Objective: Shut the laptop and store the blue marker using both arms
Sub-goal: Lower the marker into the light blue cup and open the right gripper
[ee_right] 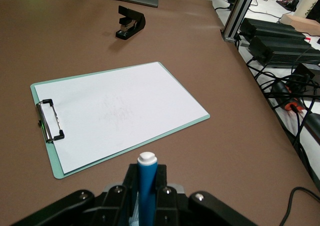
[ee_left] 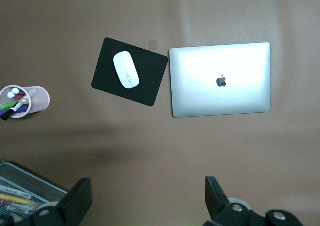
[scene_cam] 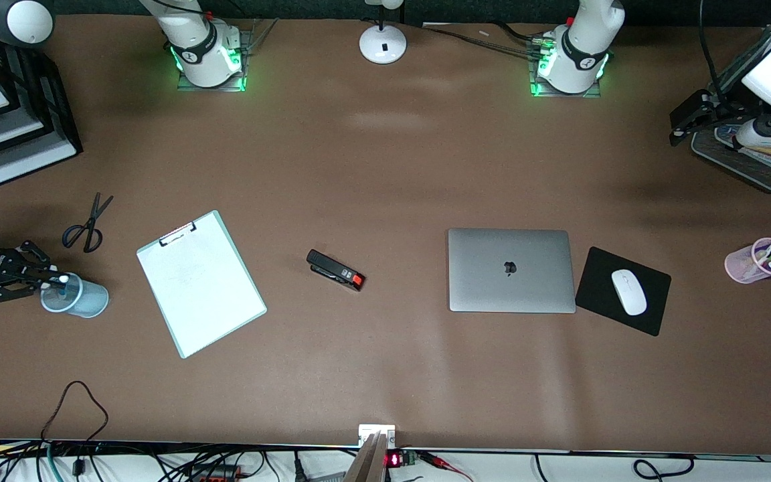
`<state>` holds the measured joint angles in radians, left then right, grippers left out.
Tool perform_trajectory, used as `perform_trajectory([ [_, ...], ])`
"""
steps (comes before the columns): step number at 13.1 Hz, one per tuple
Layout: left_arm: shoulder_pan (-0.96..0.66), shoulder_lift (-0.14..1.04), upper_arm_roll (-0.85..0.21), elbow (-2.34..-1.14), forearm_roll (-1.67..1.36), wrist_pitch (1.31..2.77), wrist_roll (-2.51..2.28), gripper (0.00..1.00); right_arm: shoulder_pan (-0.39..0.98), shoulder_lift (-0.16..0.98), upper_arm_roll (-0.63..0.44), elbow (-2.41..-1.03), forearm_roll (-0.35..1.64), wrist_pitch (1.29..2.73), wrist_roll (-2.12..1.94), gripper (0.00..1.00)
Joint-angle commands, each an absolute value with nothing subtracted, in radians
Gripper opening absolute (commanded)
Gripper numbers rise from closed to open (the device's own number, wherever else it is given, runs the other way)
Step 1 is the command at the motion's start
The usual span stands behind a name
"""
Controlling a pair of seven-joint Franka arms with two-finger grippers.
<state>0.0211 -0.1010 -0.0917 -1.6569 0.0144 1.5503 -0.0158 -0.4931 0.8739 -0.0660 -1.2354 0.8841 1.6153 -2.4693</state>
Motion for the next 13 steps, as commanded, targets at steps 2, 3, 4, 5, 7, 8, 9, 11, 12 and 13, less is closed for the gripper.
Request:
perform_trajectory([
  [2, 0.025, -0.12, -0.083, -1.675, -0.005, 1.56, 0.003, 1.0, -0.509, 0.916, -0.055, -1.201, 0.936, 1.618, -2.441, 0.06],
  [3, 0.026, -0.118, -0.081, -1.675, -0.005, 1.56, 0.003, 1.0, -0.509, 0.916, -0.055, -1.201, 0.94, 1.618, -2.441, 0.06],
  [4, 0.026, -0.12, -0.081, -1.675, -0.005, 1.56, 0.003, 1.0, -0.509, 0.917, -0.054, -1.201, 0.942, 1.62, -2.439, 0.06],
  [5, 0.026, -0.12, -0.081, -1.674, -0.005, 1.56, 0.003, 1.0, -0.509, 0.919, -0.054, -1.201, 0.942, 1.62, -2.439, 0.06],
  [7, 0.026, -0.121, -0.08, -1.672, -0.005, 1.56, 0.003, 1.0, -0.511, 0.928, -0.054, -1.203, 0.942, 1.618, -2.441, 0.07],
  [8, 0.028, -0.123, -0.078, -1.674, -0.003, 1.56, 0.005, 1.0, -0.512, 0.933, -0.052, -1.203, 0.942, 1.618, -2.441, 0.07],
  [9, 0.028, -0.123, -0.078, -1.672, -0.003, 1.56, 0.005, 1.0, -0.514, 0.934, -0.052, -1.203, 0.942, 1.618, -2.441, 0.07],
  [11, 0.026, -0.123, -0.078, -1.669, -0.002, 1.562, 0.003, 1.0, -0.514, 0.942, -0.052, -1.203, 0.942, 1.618, -2.441, 0.09],
  [12, 0.026, -0.121, -0.08, -1.67, -0.002, 1.565, 0.003, 1.0, -0.514, 0.949, -0.052, -1.203, 0.942, 1.617, -2.441, 0.09],
  [13, 0.026, -0.12, -0.08, -1.671, -0.002, 1.565, 0.003, 1.0, -0.514, 0.95, -0.052, -1.203, 0.942, 1.617, -2.439, 0.11],
])
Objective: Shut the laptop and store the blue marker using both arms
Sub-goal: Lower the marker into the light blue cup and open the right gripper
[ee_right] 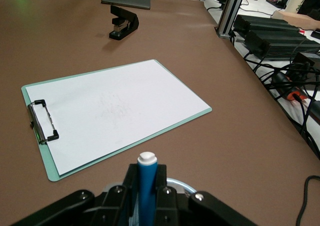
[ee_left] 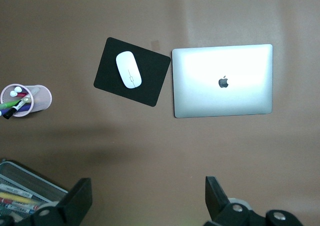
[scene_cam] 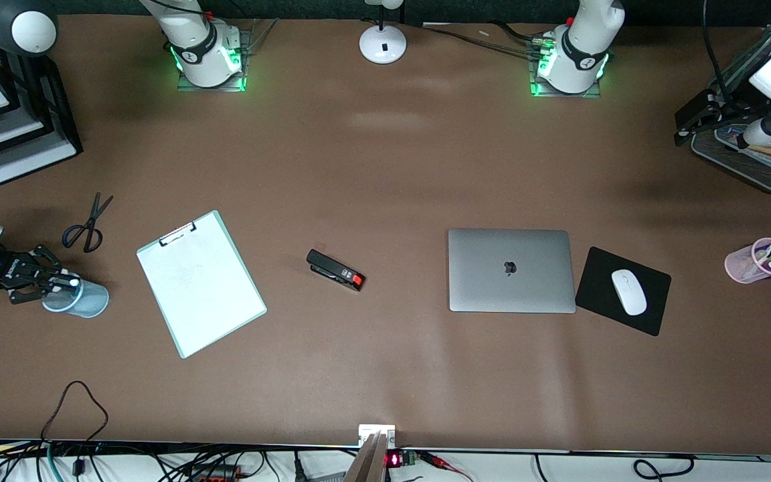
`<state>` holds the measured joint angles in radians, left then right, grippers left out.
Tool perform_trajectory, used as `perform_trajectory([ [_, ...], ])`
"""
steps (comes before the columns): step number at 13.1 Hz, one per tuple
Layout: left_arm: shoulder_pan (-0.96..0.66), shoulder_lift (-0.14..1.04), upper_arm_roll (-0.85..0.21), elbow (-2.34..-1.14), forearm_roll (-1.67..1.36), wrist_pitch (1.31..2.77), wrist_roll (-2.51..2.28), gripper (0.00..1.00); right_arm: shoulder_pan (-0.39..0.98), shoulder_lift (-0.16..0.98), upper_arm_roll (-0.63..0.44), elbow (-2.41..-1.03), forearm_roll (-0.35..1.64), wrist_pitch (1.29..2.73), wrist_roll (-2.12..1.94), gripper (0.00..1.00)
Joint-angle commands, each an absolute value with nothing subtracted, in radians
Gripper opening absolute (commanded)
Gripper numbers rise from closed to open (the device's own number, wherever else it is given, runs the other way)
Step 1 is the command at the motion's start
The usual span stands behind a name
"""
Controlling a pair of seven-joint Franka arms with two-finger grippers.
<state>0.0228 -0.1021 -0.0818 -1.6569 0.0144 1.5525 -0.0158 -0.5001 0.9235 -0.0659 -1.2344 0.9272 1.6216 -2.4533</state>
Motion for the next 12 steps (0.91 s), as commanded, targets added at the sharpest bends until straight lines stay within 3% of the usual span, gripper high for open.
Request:
perform_trajectory([
  [1, 0.026, -0.121, -0.08, -1.671, -0.002, 1.565, 0.005, 1.0, -0.514, 0.945, -0.052, -1.203, 0.942, 1.614, -2.428, 0.48],
  [2, 0.026, -0.121, -0.081, -1.669, -0.002, 1.565, 0.005, 1.0, -0.512, 0.94, -0.052, -1.2, 0.942, 1.614, -2.384, 0.99],
  [7, 0.026, -0.121, -0.084, -1.669, -0.002, 1.568, 0.005, 1.0, -0.512, 0.89, -0.069, -1.198, 0.916, 1.53, -2.185, 1.0],
  [12, 0.026, -0.121, -0.086, -1.669, -0.002, 1.568, 0.005, 1.0, -0.502, 0.741, -0.077, -1.198, 0.784, 1.443, -1.922, 1.0],
])
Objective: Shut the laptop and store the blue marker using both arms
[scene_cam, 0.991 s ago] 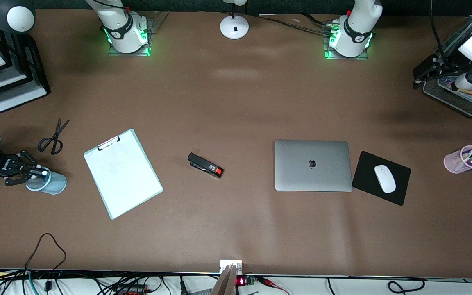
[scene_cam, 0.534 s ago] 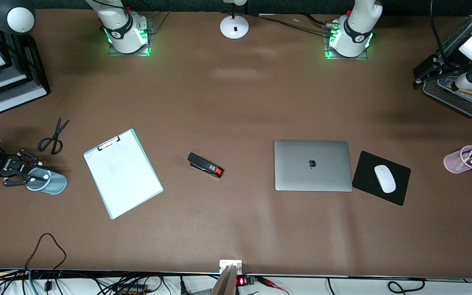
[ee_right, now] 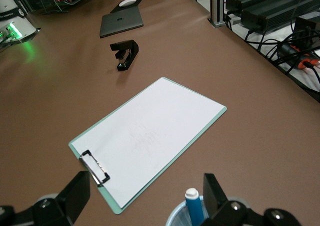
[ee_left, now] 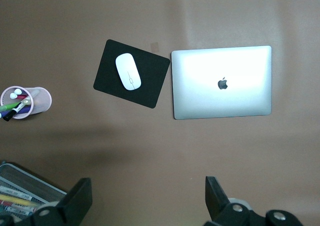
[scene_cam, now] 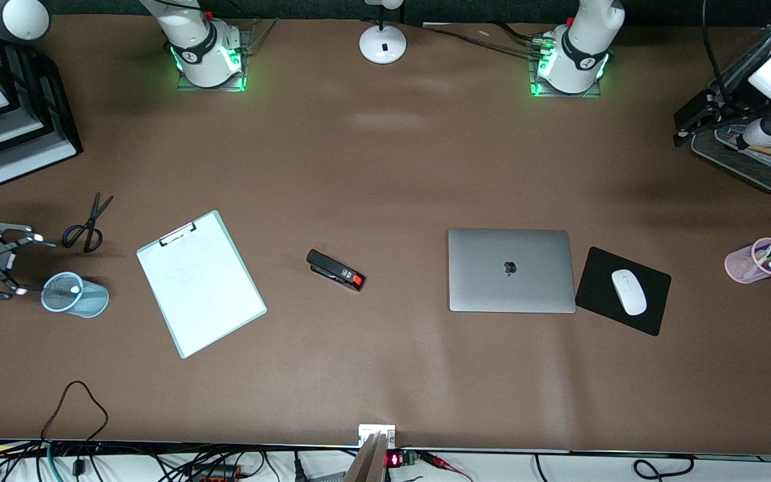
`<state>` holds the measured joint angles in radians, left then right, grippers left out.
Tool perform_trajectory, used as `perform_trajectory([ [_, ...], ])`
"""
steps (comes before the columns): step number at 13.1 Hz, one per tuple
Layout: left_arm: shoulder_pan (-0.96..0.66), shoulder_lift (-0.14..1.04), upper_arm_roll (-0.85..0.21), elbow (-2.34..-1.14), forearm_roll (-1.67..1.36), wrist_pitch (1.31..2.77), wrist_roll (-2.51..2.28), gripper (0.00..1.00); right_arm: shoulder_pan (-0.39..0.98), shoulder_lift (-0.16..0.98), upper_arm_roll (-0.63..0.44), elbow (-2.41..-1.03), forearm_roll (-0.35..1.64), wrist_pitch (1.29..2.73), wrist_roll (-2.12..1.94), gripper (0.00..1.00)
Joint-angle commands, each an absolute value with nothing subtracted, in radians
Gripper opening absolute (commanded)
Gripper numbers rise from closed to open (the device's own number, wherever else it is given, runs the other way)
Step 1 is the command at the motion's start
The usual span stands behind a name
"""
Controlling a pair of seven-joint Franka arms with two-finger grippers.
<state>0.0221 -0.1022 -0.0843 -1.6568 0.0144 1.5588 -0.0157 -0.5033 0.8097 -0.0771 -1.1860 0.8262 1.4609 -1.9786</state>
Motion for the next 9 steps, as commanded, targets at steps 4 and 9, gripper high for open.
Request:
perform_trajectory([
  [4, 0.026, -0.121, -0.087, -1.669, -0.003, 1.568, 0.005, 1.0, -0.47, 0.603, -0.069, -1.198, 0.687, 1.382, -1.716, 1.0],
  [9, 0.026, -0.121, -0.087, -1.669, -0.011, 1.568, 0.005, 1.0, -0.359, 0.434, -0.067, -1.197, 0.537, 1.37, -1.346, 1.0],
])
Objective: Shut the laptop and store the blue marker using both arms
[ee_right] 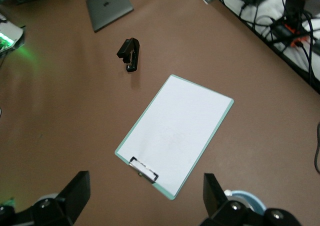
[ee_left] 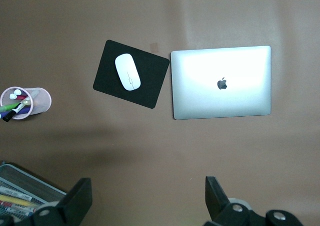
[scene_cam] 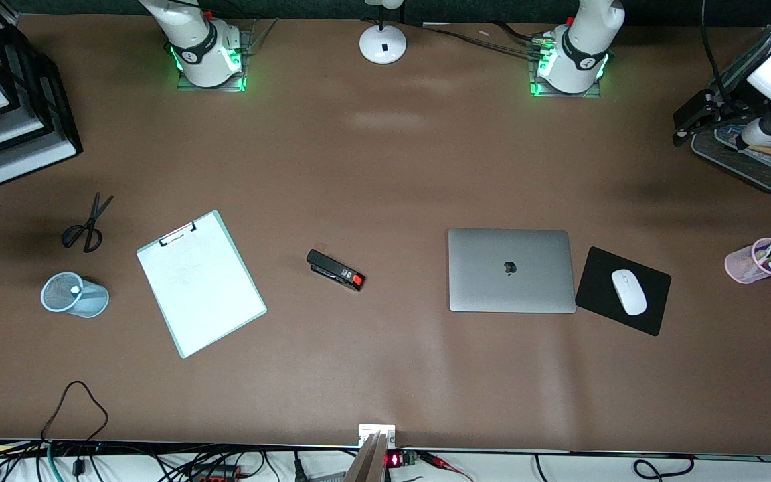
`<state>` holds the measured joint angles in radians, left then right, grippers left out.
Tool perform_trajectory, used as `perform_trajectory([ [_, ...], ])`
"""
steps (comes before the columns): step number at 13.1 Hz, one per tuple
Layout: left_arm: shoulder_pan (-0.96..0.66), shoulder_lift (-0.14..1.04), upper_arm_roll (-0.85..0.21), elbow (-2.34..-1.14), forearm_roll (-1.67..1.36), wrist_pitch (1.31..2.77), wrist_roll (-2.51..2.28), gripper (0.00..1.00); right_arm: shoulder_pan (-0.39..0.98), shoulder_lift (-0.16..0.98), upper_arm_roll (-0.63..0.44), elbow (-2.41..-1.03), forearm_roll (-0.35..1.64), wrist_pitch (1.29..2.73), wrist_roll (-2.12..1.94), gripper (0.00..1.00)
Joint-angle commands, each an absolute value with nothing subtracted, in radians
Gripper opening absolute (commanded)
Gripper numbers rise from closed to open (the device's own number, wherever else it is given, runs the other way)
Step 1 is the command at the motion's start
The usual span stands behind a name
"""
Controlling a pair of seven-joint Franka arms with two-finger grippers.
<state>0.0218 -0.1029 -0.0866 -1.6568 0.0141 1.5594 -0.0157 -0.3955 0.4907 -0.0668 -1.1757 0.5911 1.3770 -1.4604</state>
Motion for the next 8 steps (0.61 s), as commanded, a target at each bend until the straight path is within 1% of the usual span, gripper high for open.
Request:
perform_trajectory([
  [1, 0.026, -0.123, -0.087, -1.669, -0.011, 1.568, 0.005, 1.0, -0.338, 0.419, -0.069, -1.197, 0.529, 1.371, -1.297, 1.0],
  [4, 0.026, -0.123, -0.087, -1.669, -0.011, 1.566, 0.005, 1.0, -0.253, 0.416, -0.067, -1.151, 0.467, 1.373, -1.12, 1.0],
  [6, 0.026, -0.124, -0.087, -1.669, -0.011, 1.563, 0.005, 1.0, -0.166, 0.416, -0.069, -1.117, 0.387, 1.374, -0.963, 1.0],
  [8, 0.026, -0.124, -0.087, -1.675, -0.011, 1.559, 0.005, 1.0, -0.088, 0.376, -0.067, -1.117, 0.33, 1.374, -0.742, 1.0],
])
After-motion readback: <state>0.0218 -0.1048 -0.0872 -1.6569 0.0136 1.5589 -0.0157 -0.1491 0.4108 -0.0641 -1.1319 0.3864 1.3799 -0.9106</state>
